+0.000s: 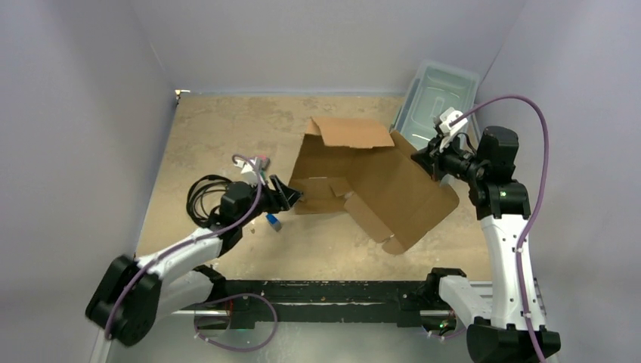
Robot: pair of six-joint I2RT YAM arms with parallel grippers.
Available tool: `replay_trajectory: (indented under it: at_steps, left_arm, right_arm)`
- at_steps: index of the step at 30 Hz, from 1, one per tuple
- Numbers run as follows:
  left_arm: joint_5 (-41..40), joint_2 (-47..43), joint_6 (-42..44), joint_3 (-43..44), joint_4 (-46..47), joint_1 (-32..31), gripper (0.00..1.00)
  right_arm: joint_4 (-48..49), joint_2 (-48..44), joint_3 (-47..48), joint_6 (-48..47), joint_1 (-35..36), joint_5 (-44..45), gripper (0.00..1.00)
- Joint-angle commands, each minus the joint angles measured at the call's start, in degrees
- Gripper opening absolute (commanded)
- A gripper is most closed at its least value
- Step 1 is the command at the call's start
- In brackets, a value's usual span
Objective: Fold the paper box
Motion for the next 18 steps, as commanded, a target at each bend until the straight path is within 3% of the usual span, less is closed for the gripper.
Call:
replay_trajectory:
  at_steps: [1,6,18]
  left_arm:
    - [-3.41,-14.69,6.41,3.53,-19.29,0.36,0.66]
    - [-5.87,-25.81,6.69,5.4,-28.69,0.37,0.73]
    - [-2.82,-28.11,8.76,11.42,-40.11,0.41,0.74]
  right_arm:
    - [0.84,-0.24,-0.78,-0.88,-0.05,0.26,0.0]
    - [0.99,0.17,-0.51,-1.1,-0.05,-0.28,0.0]
    - [2.85,-1.68,3.47,-0.58,-0.05,2.92,0.0]
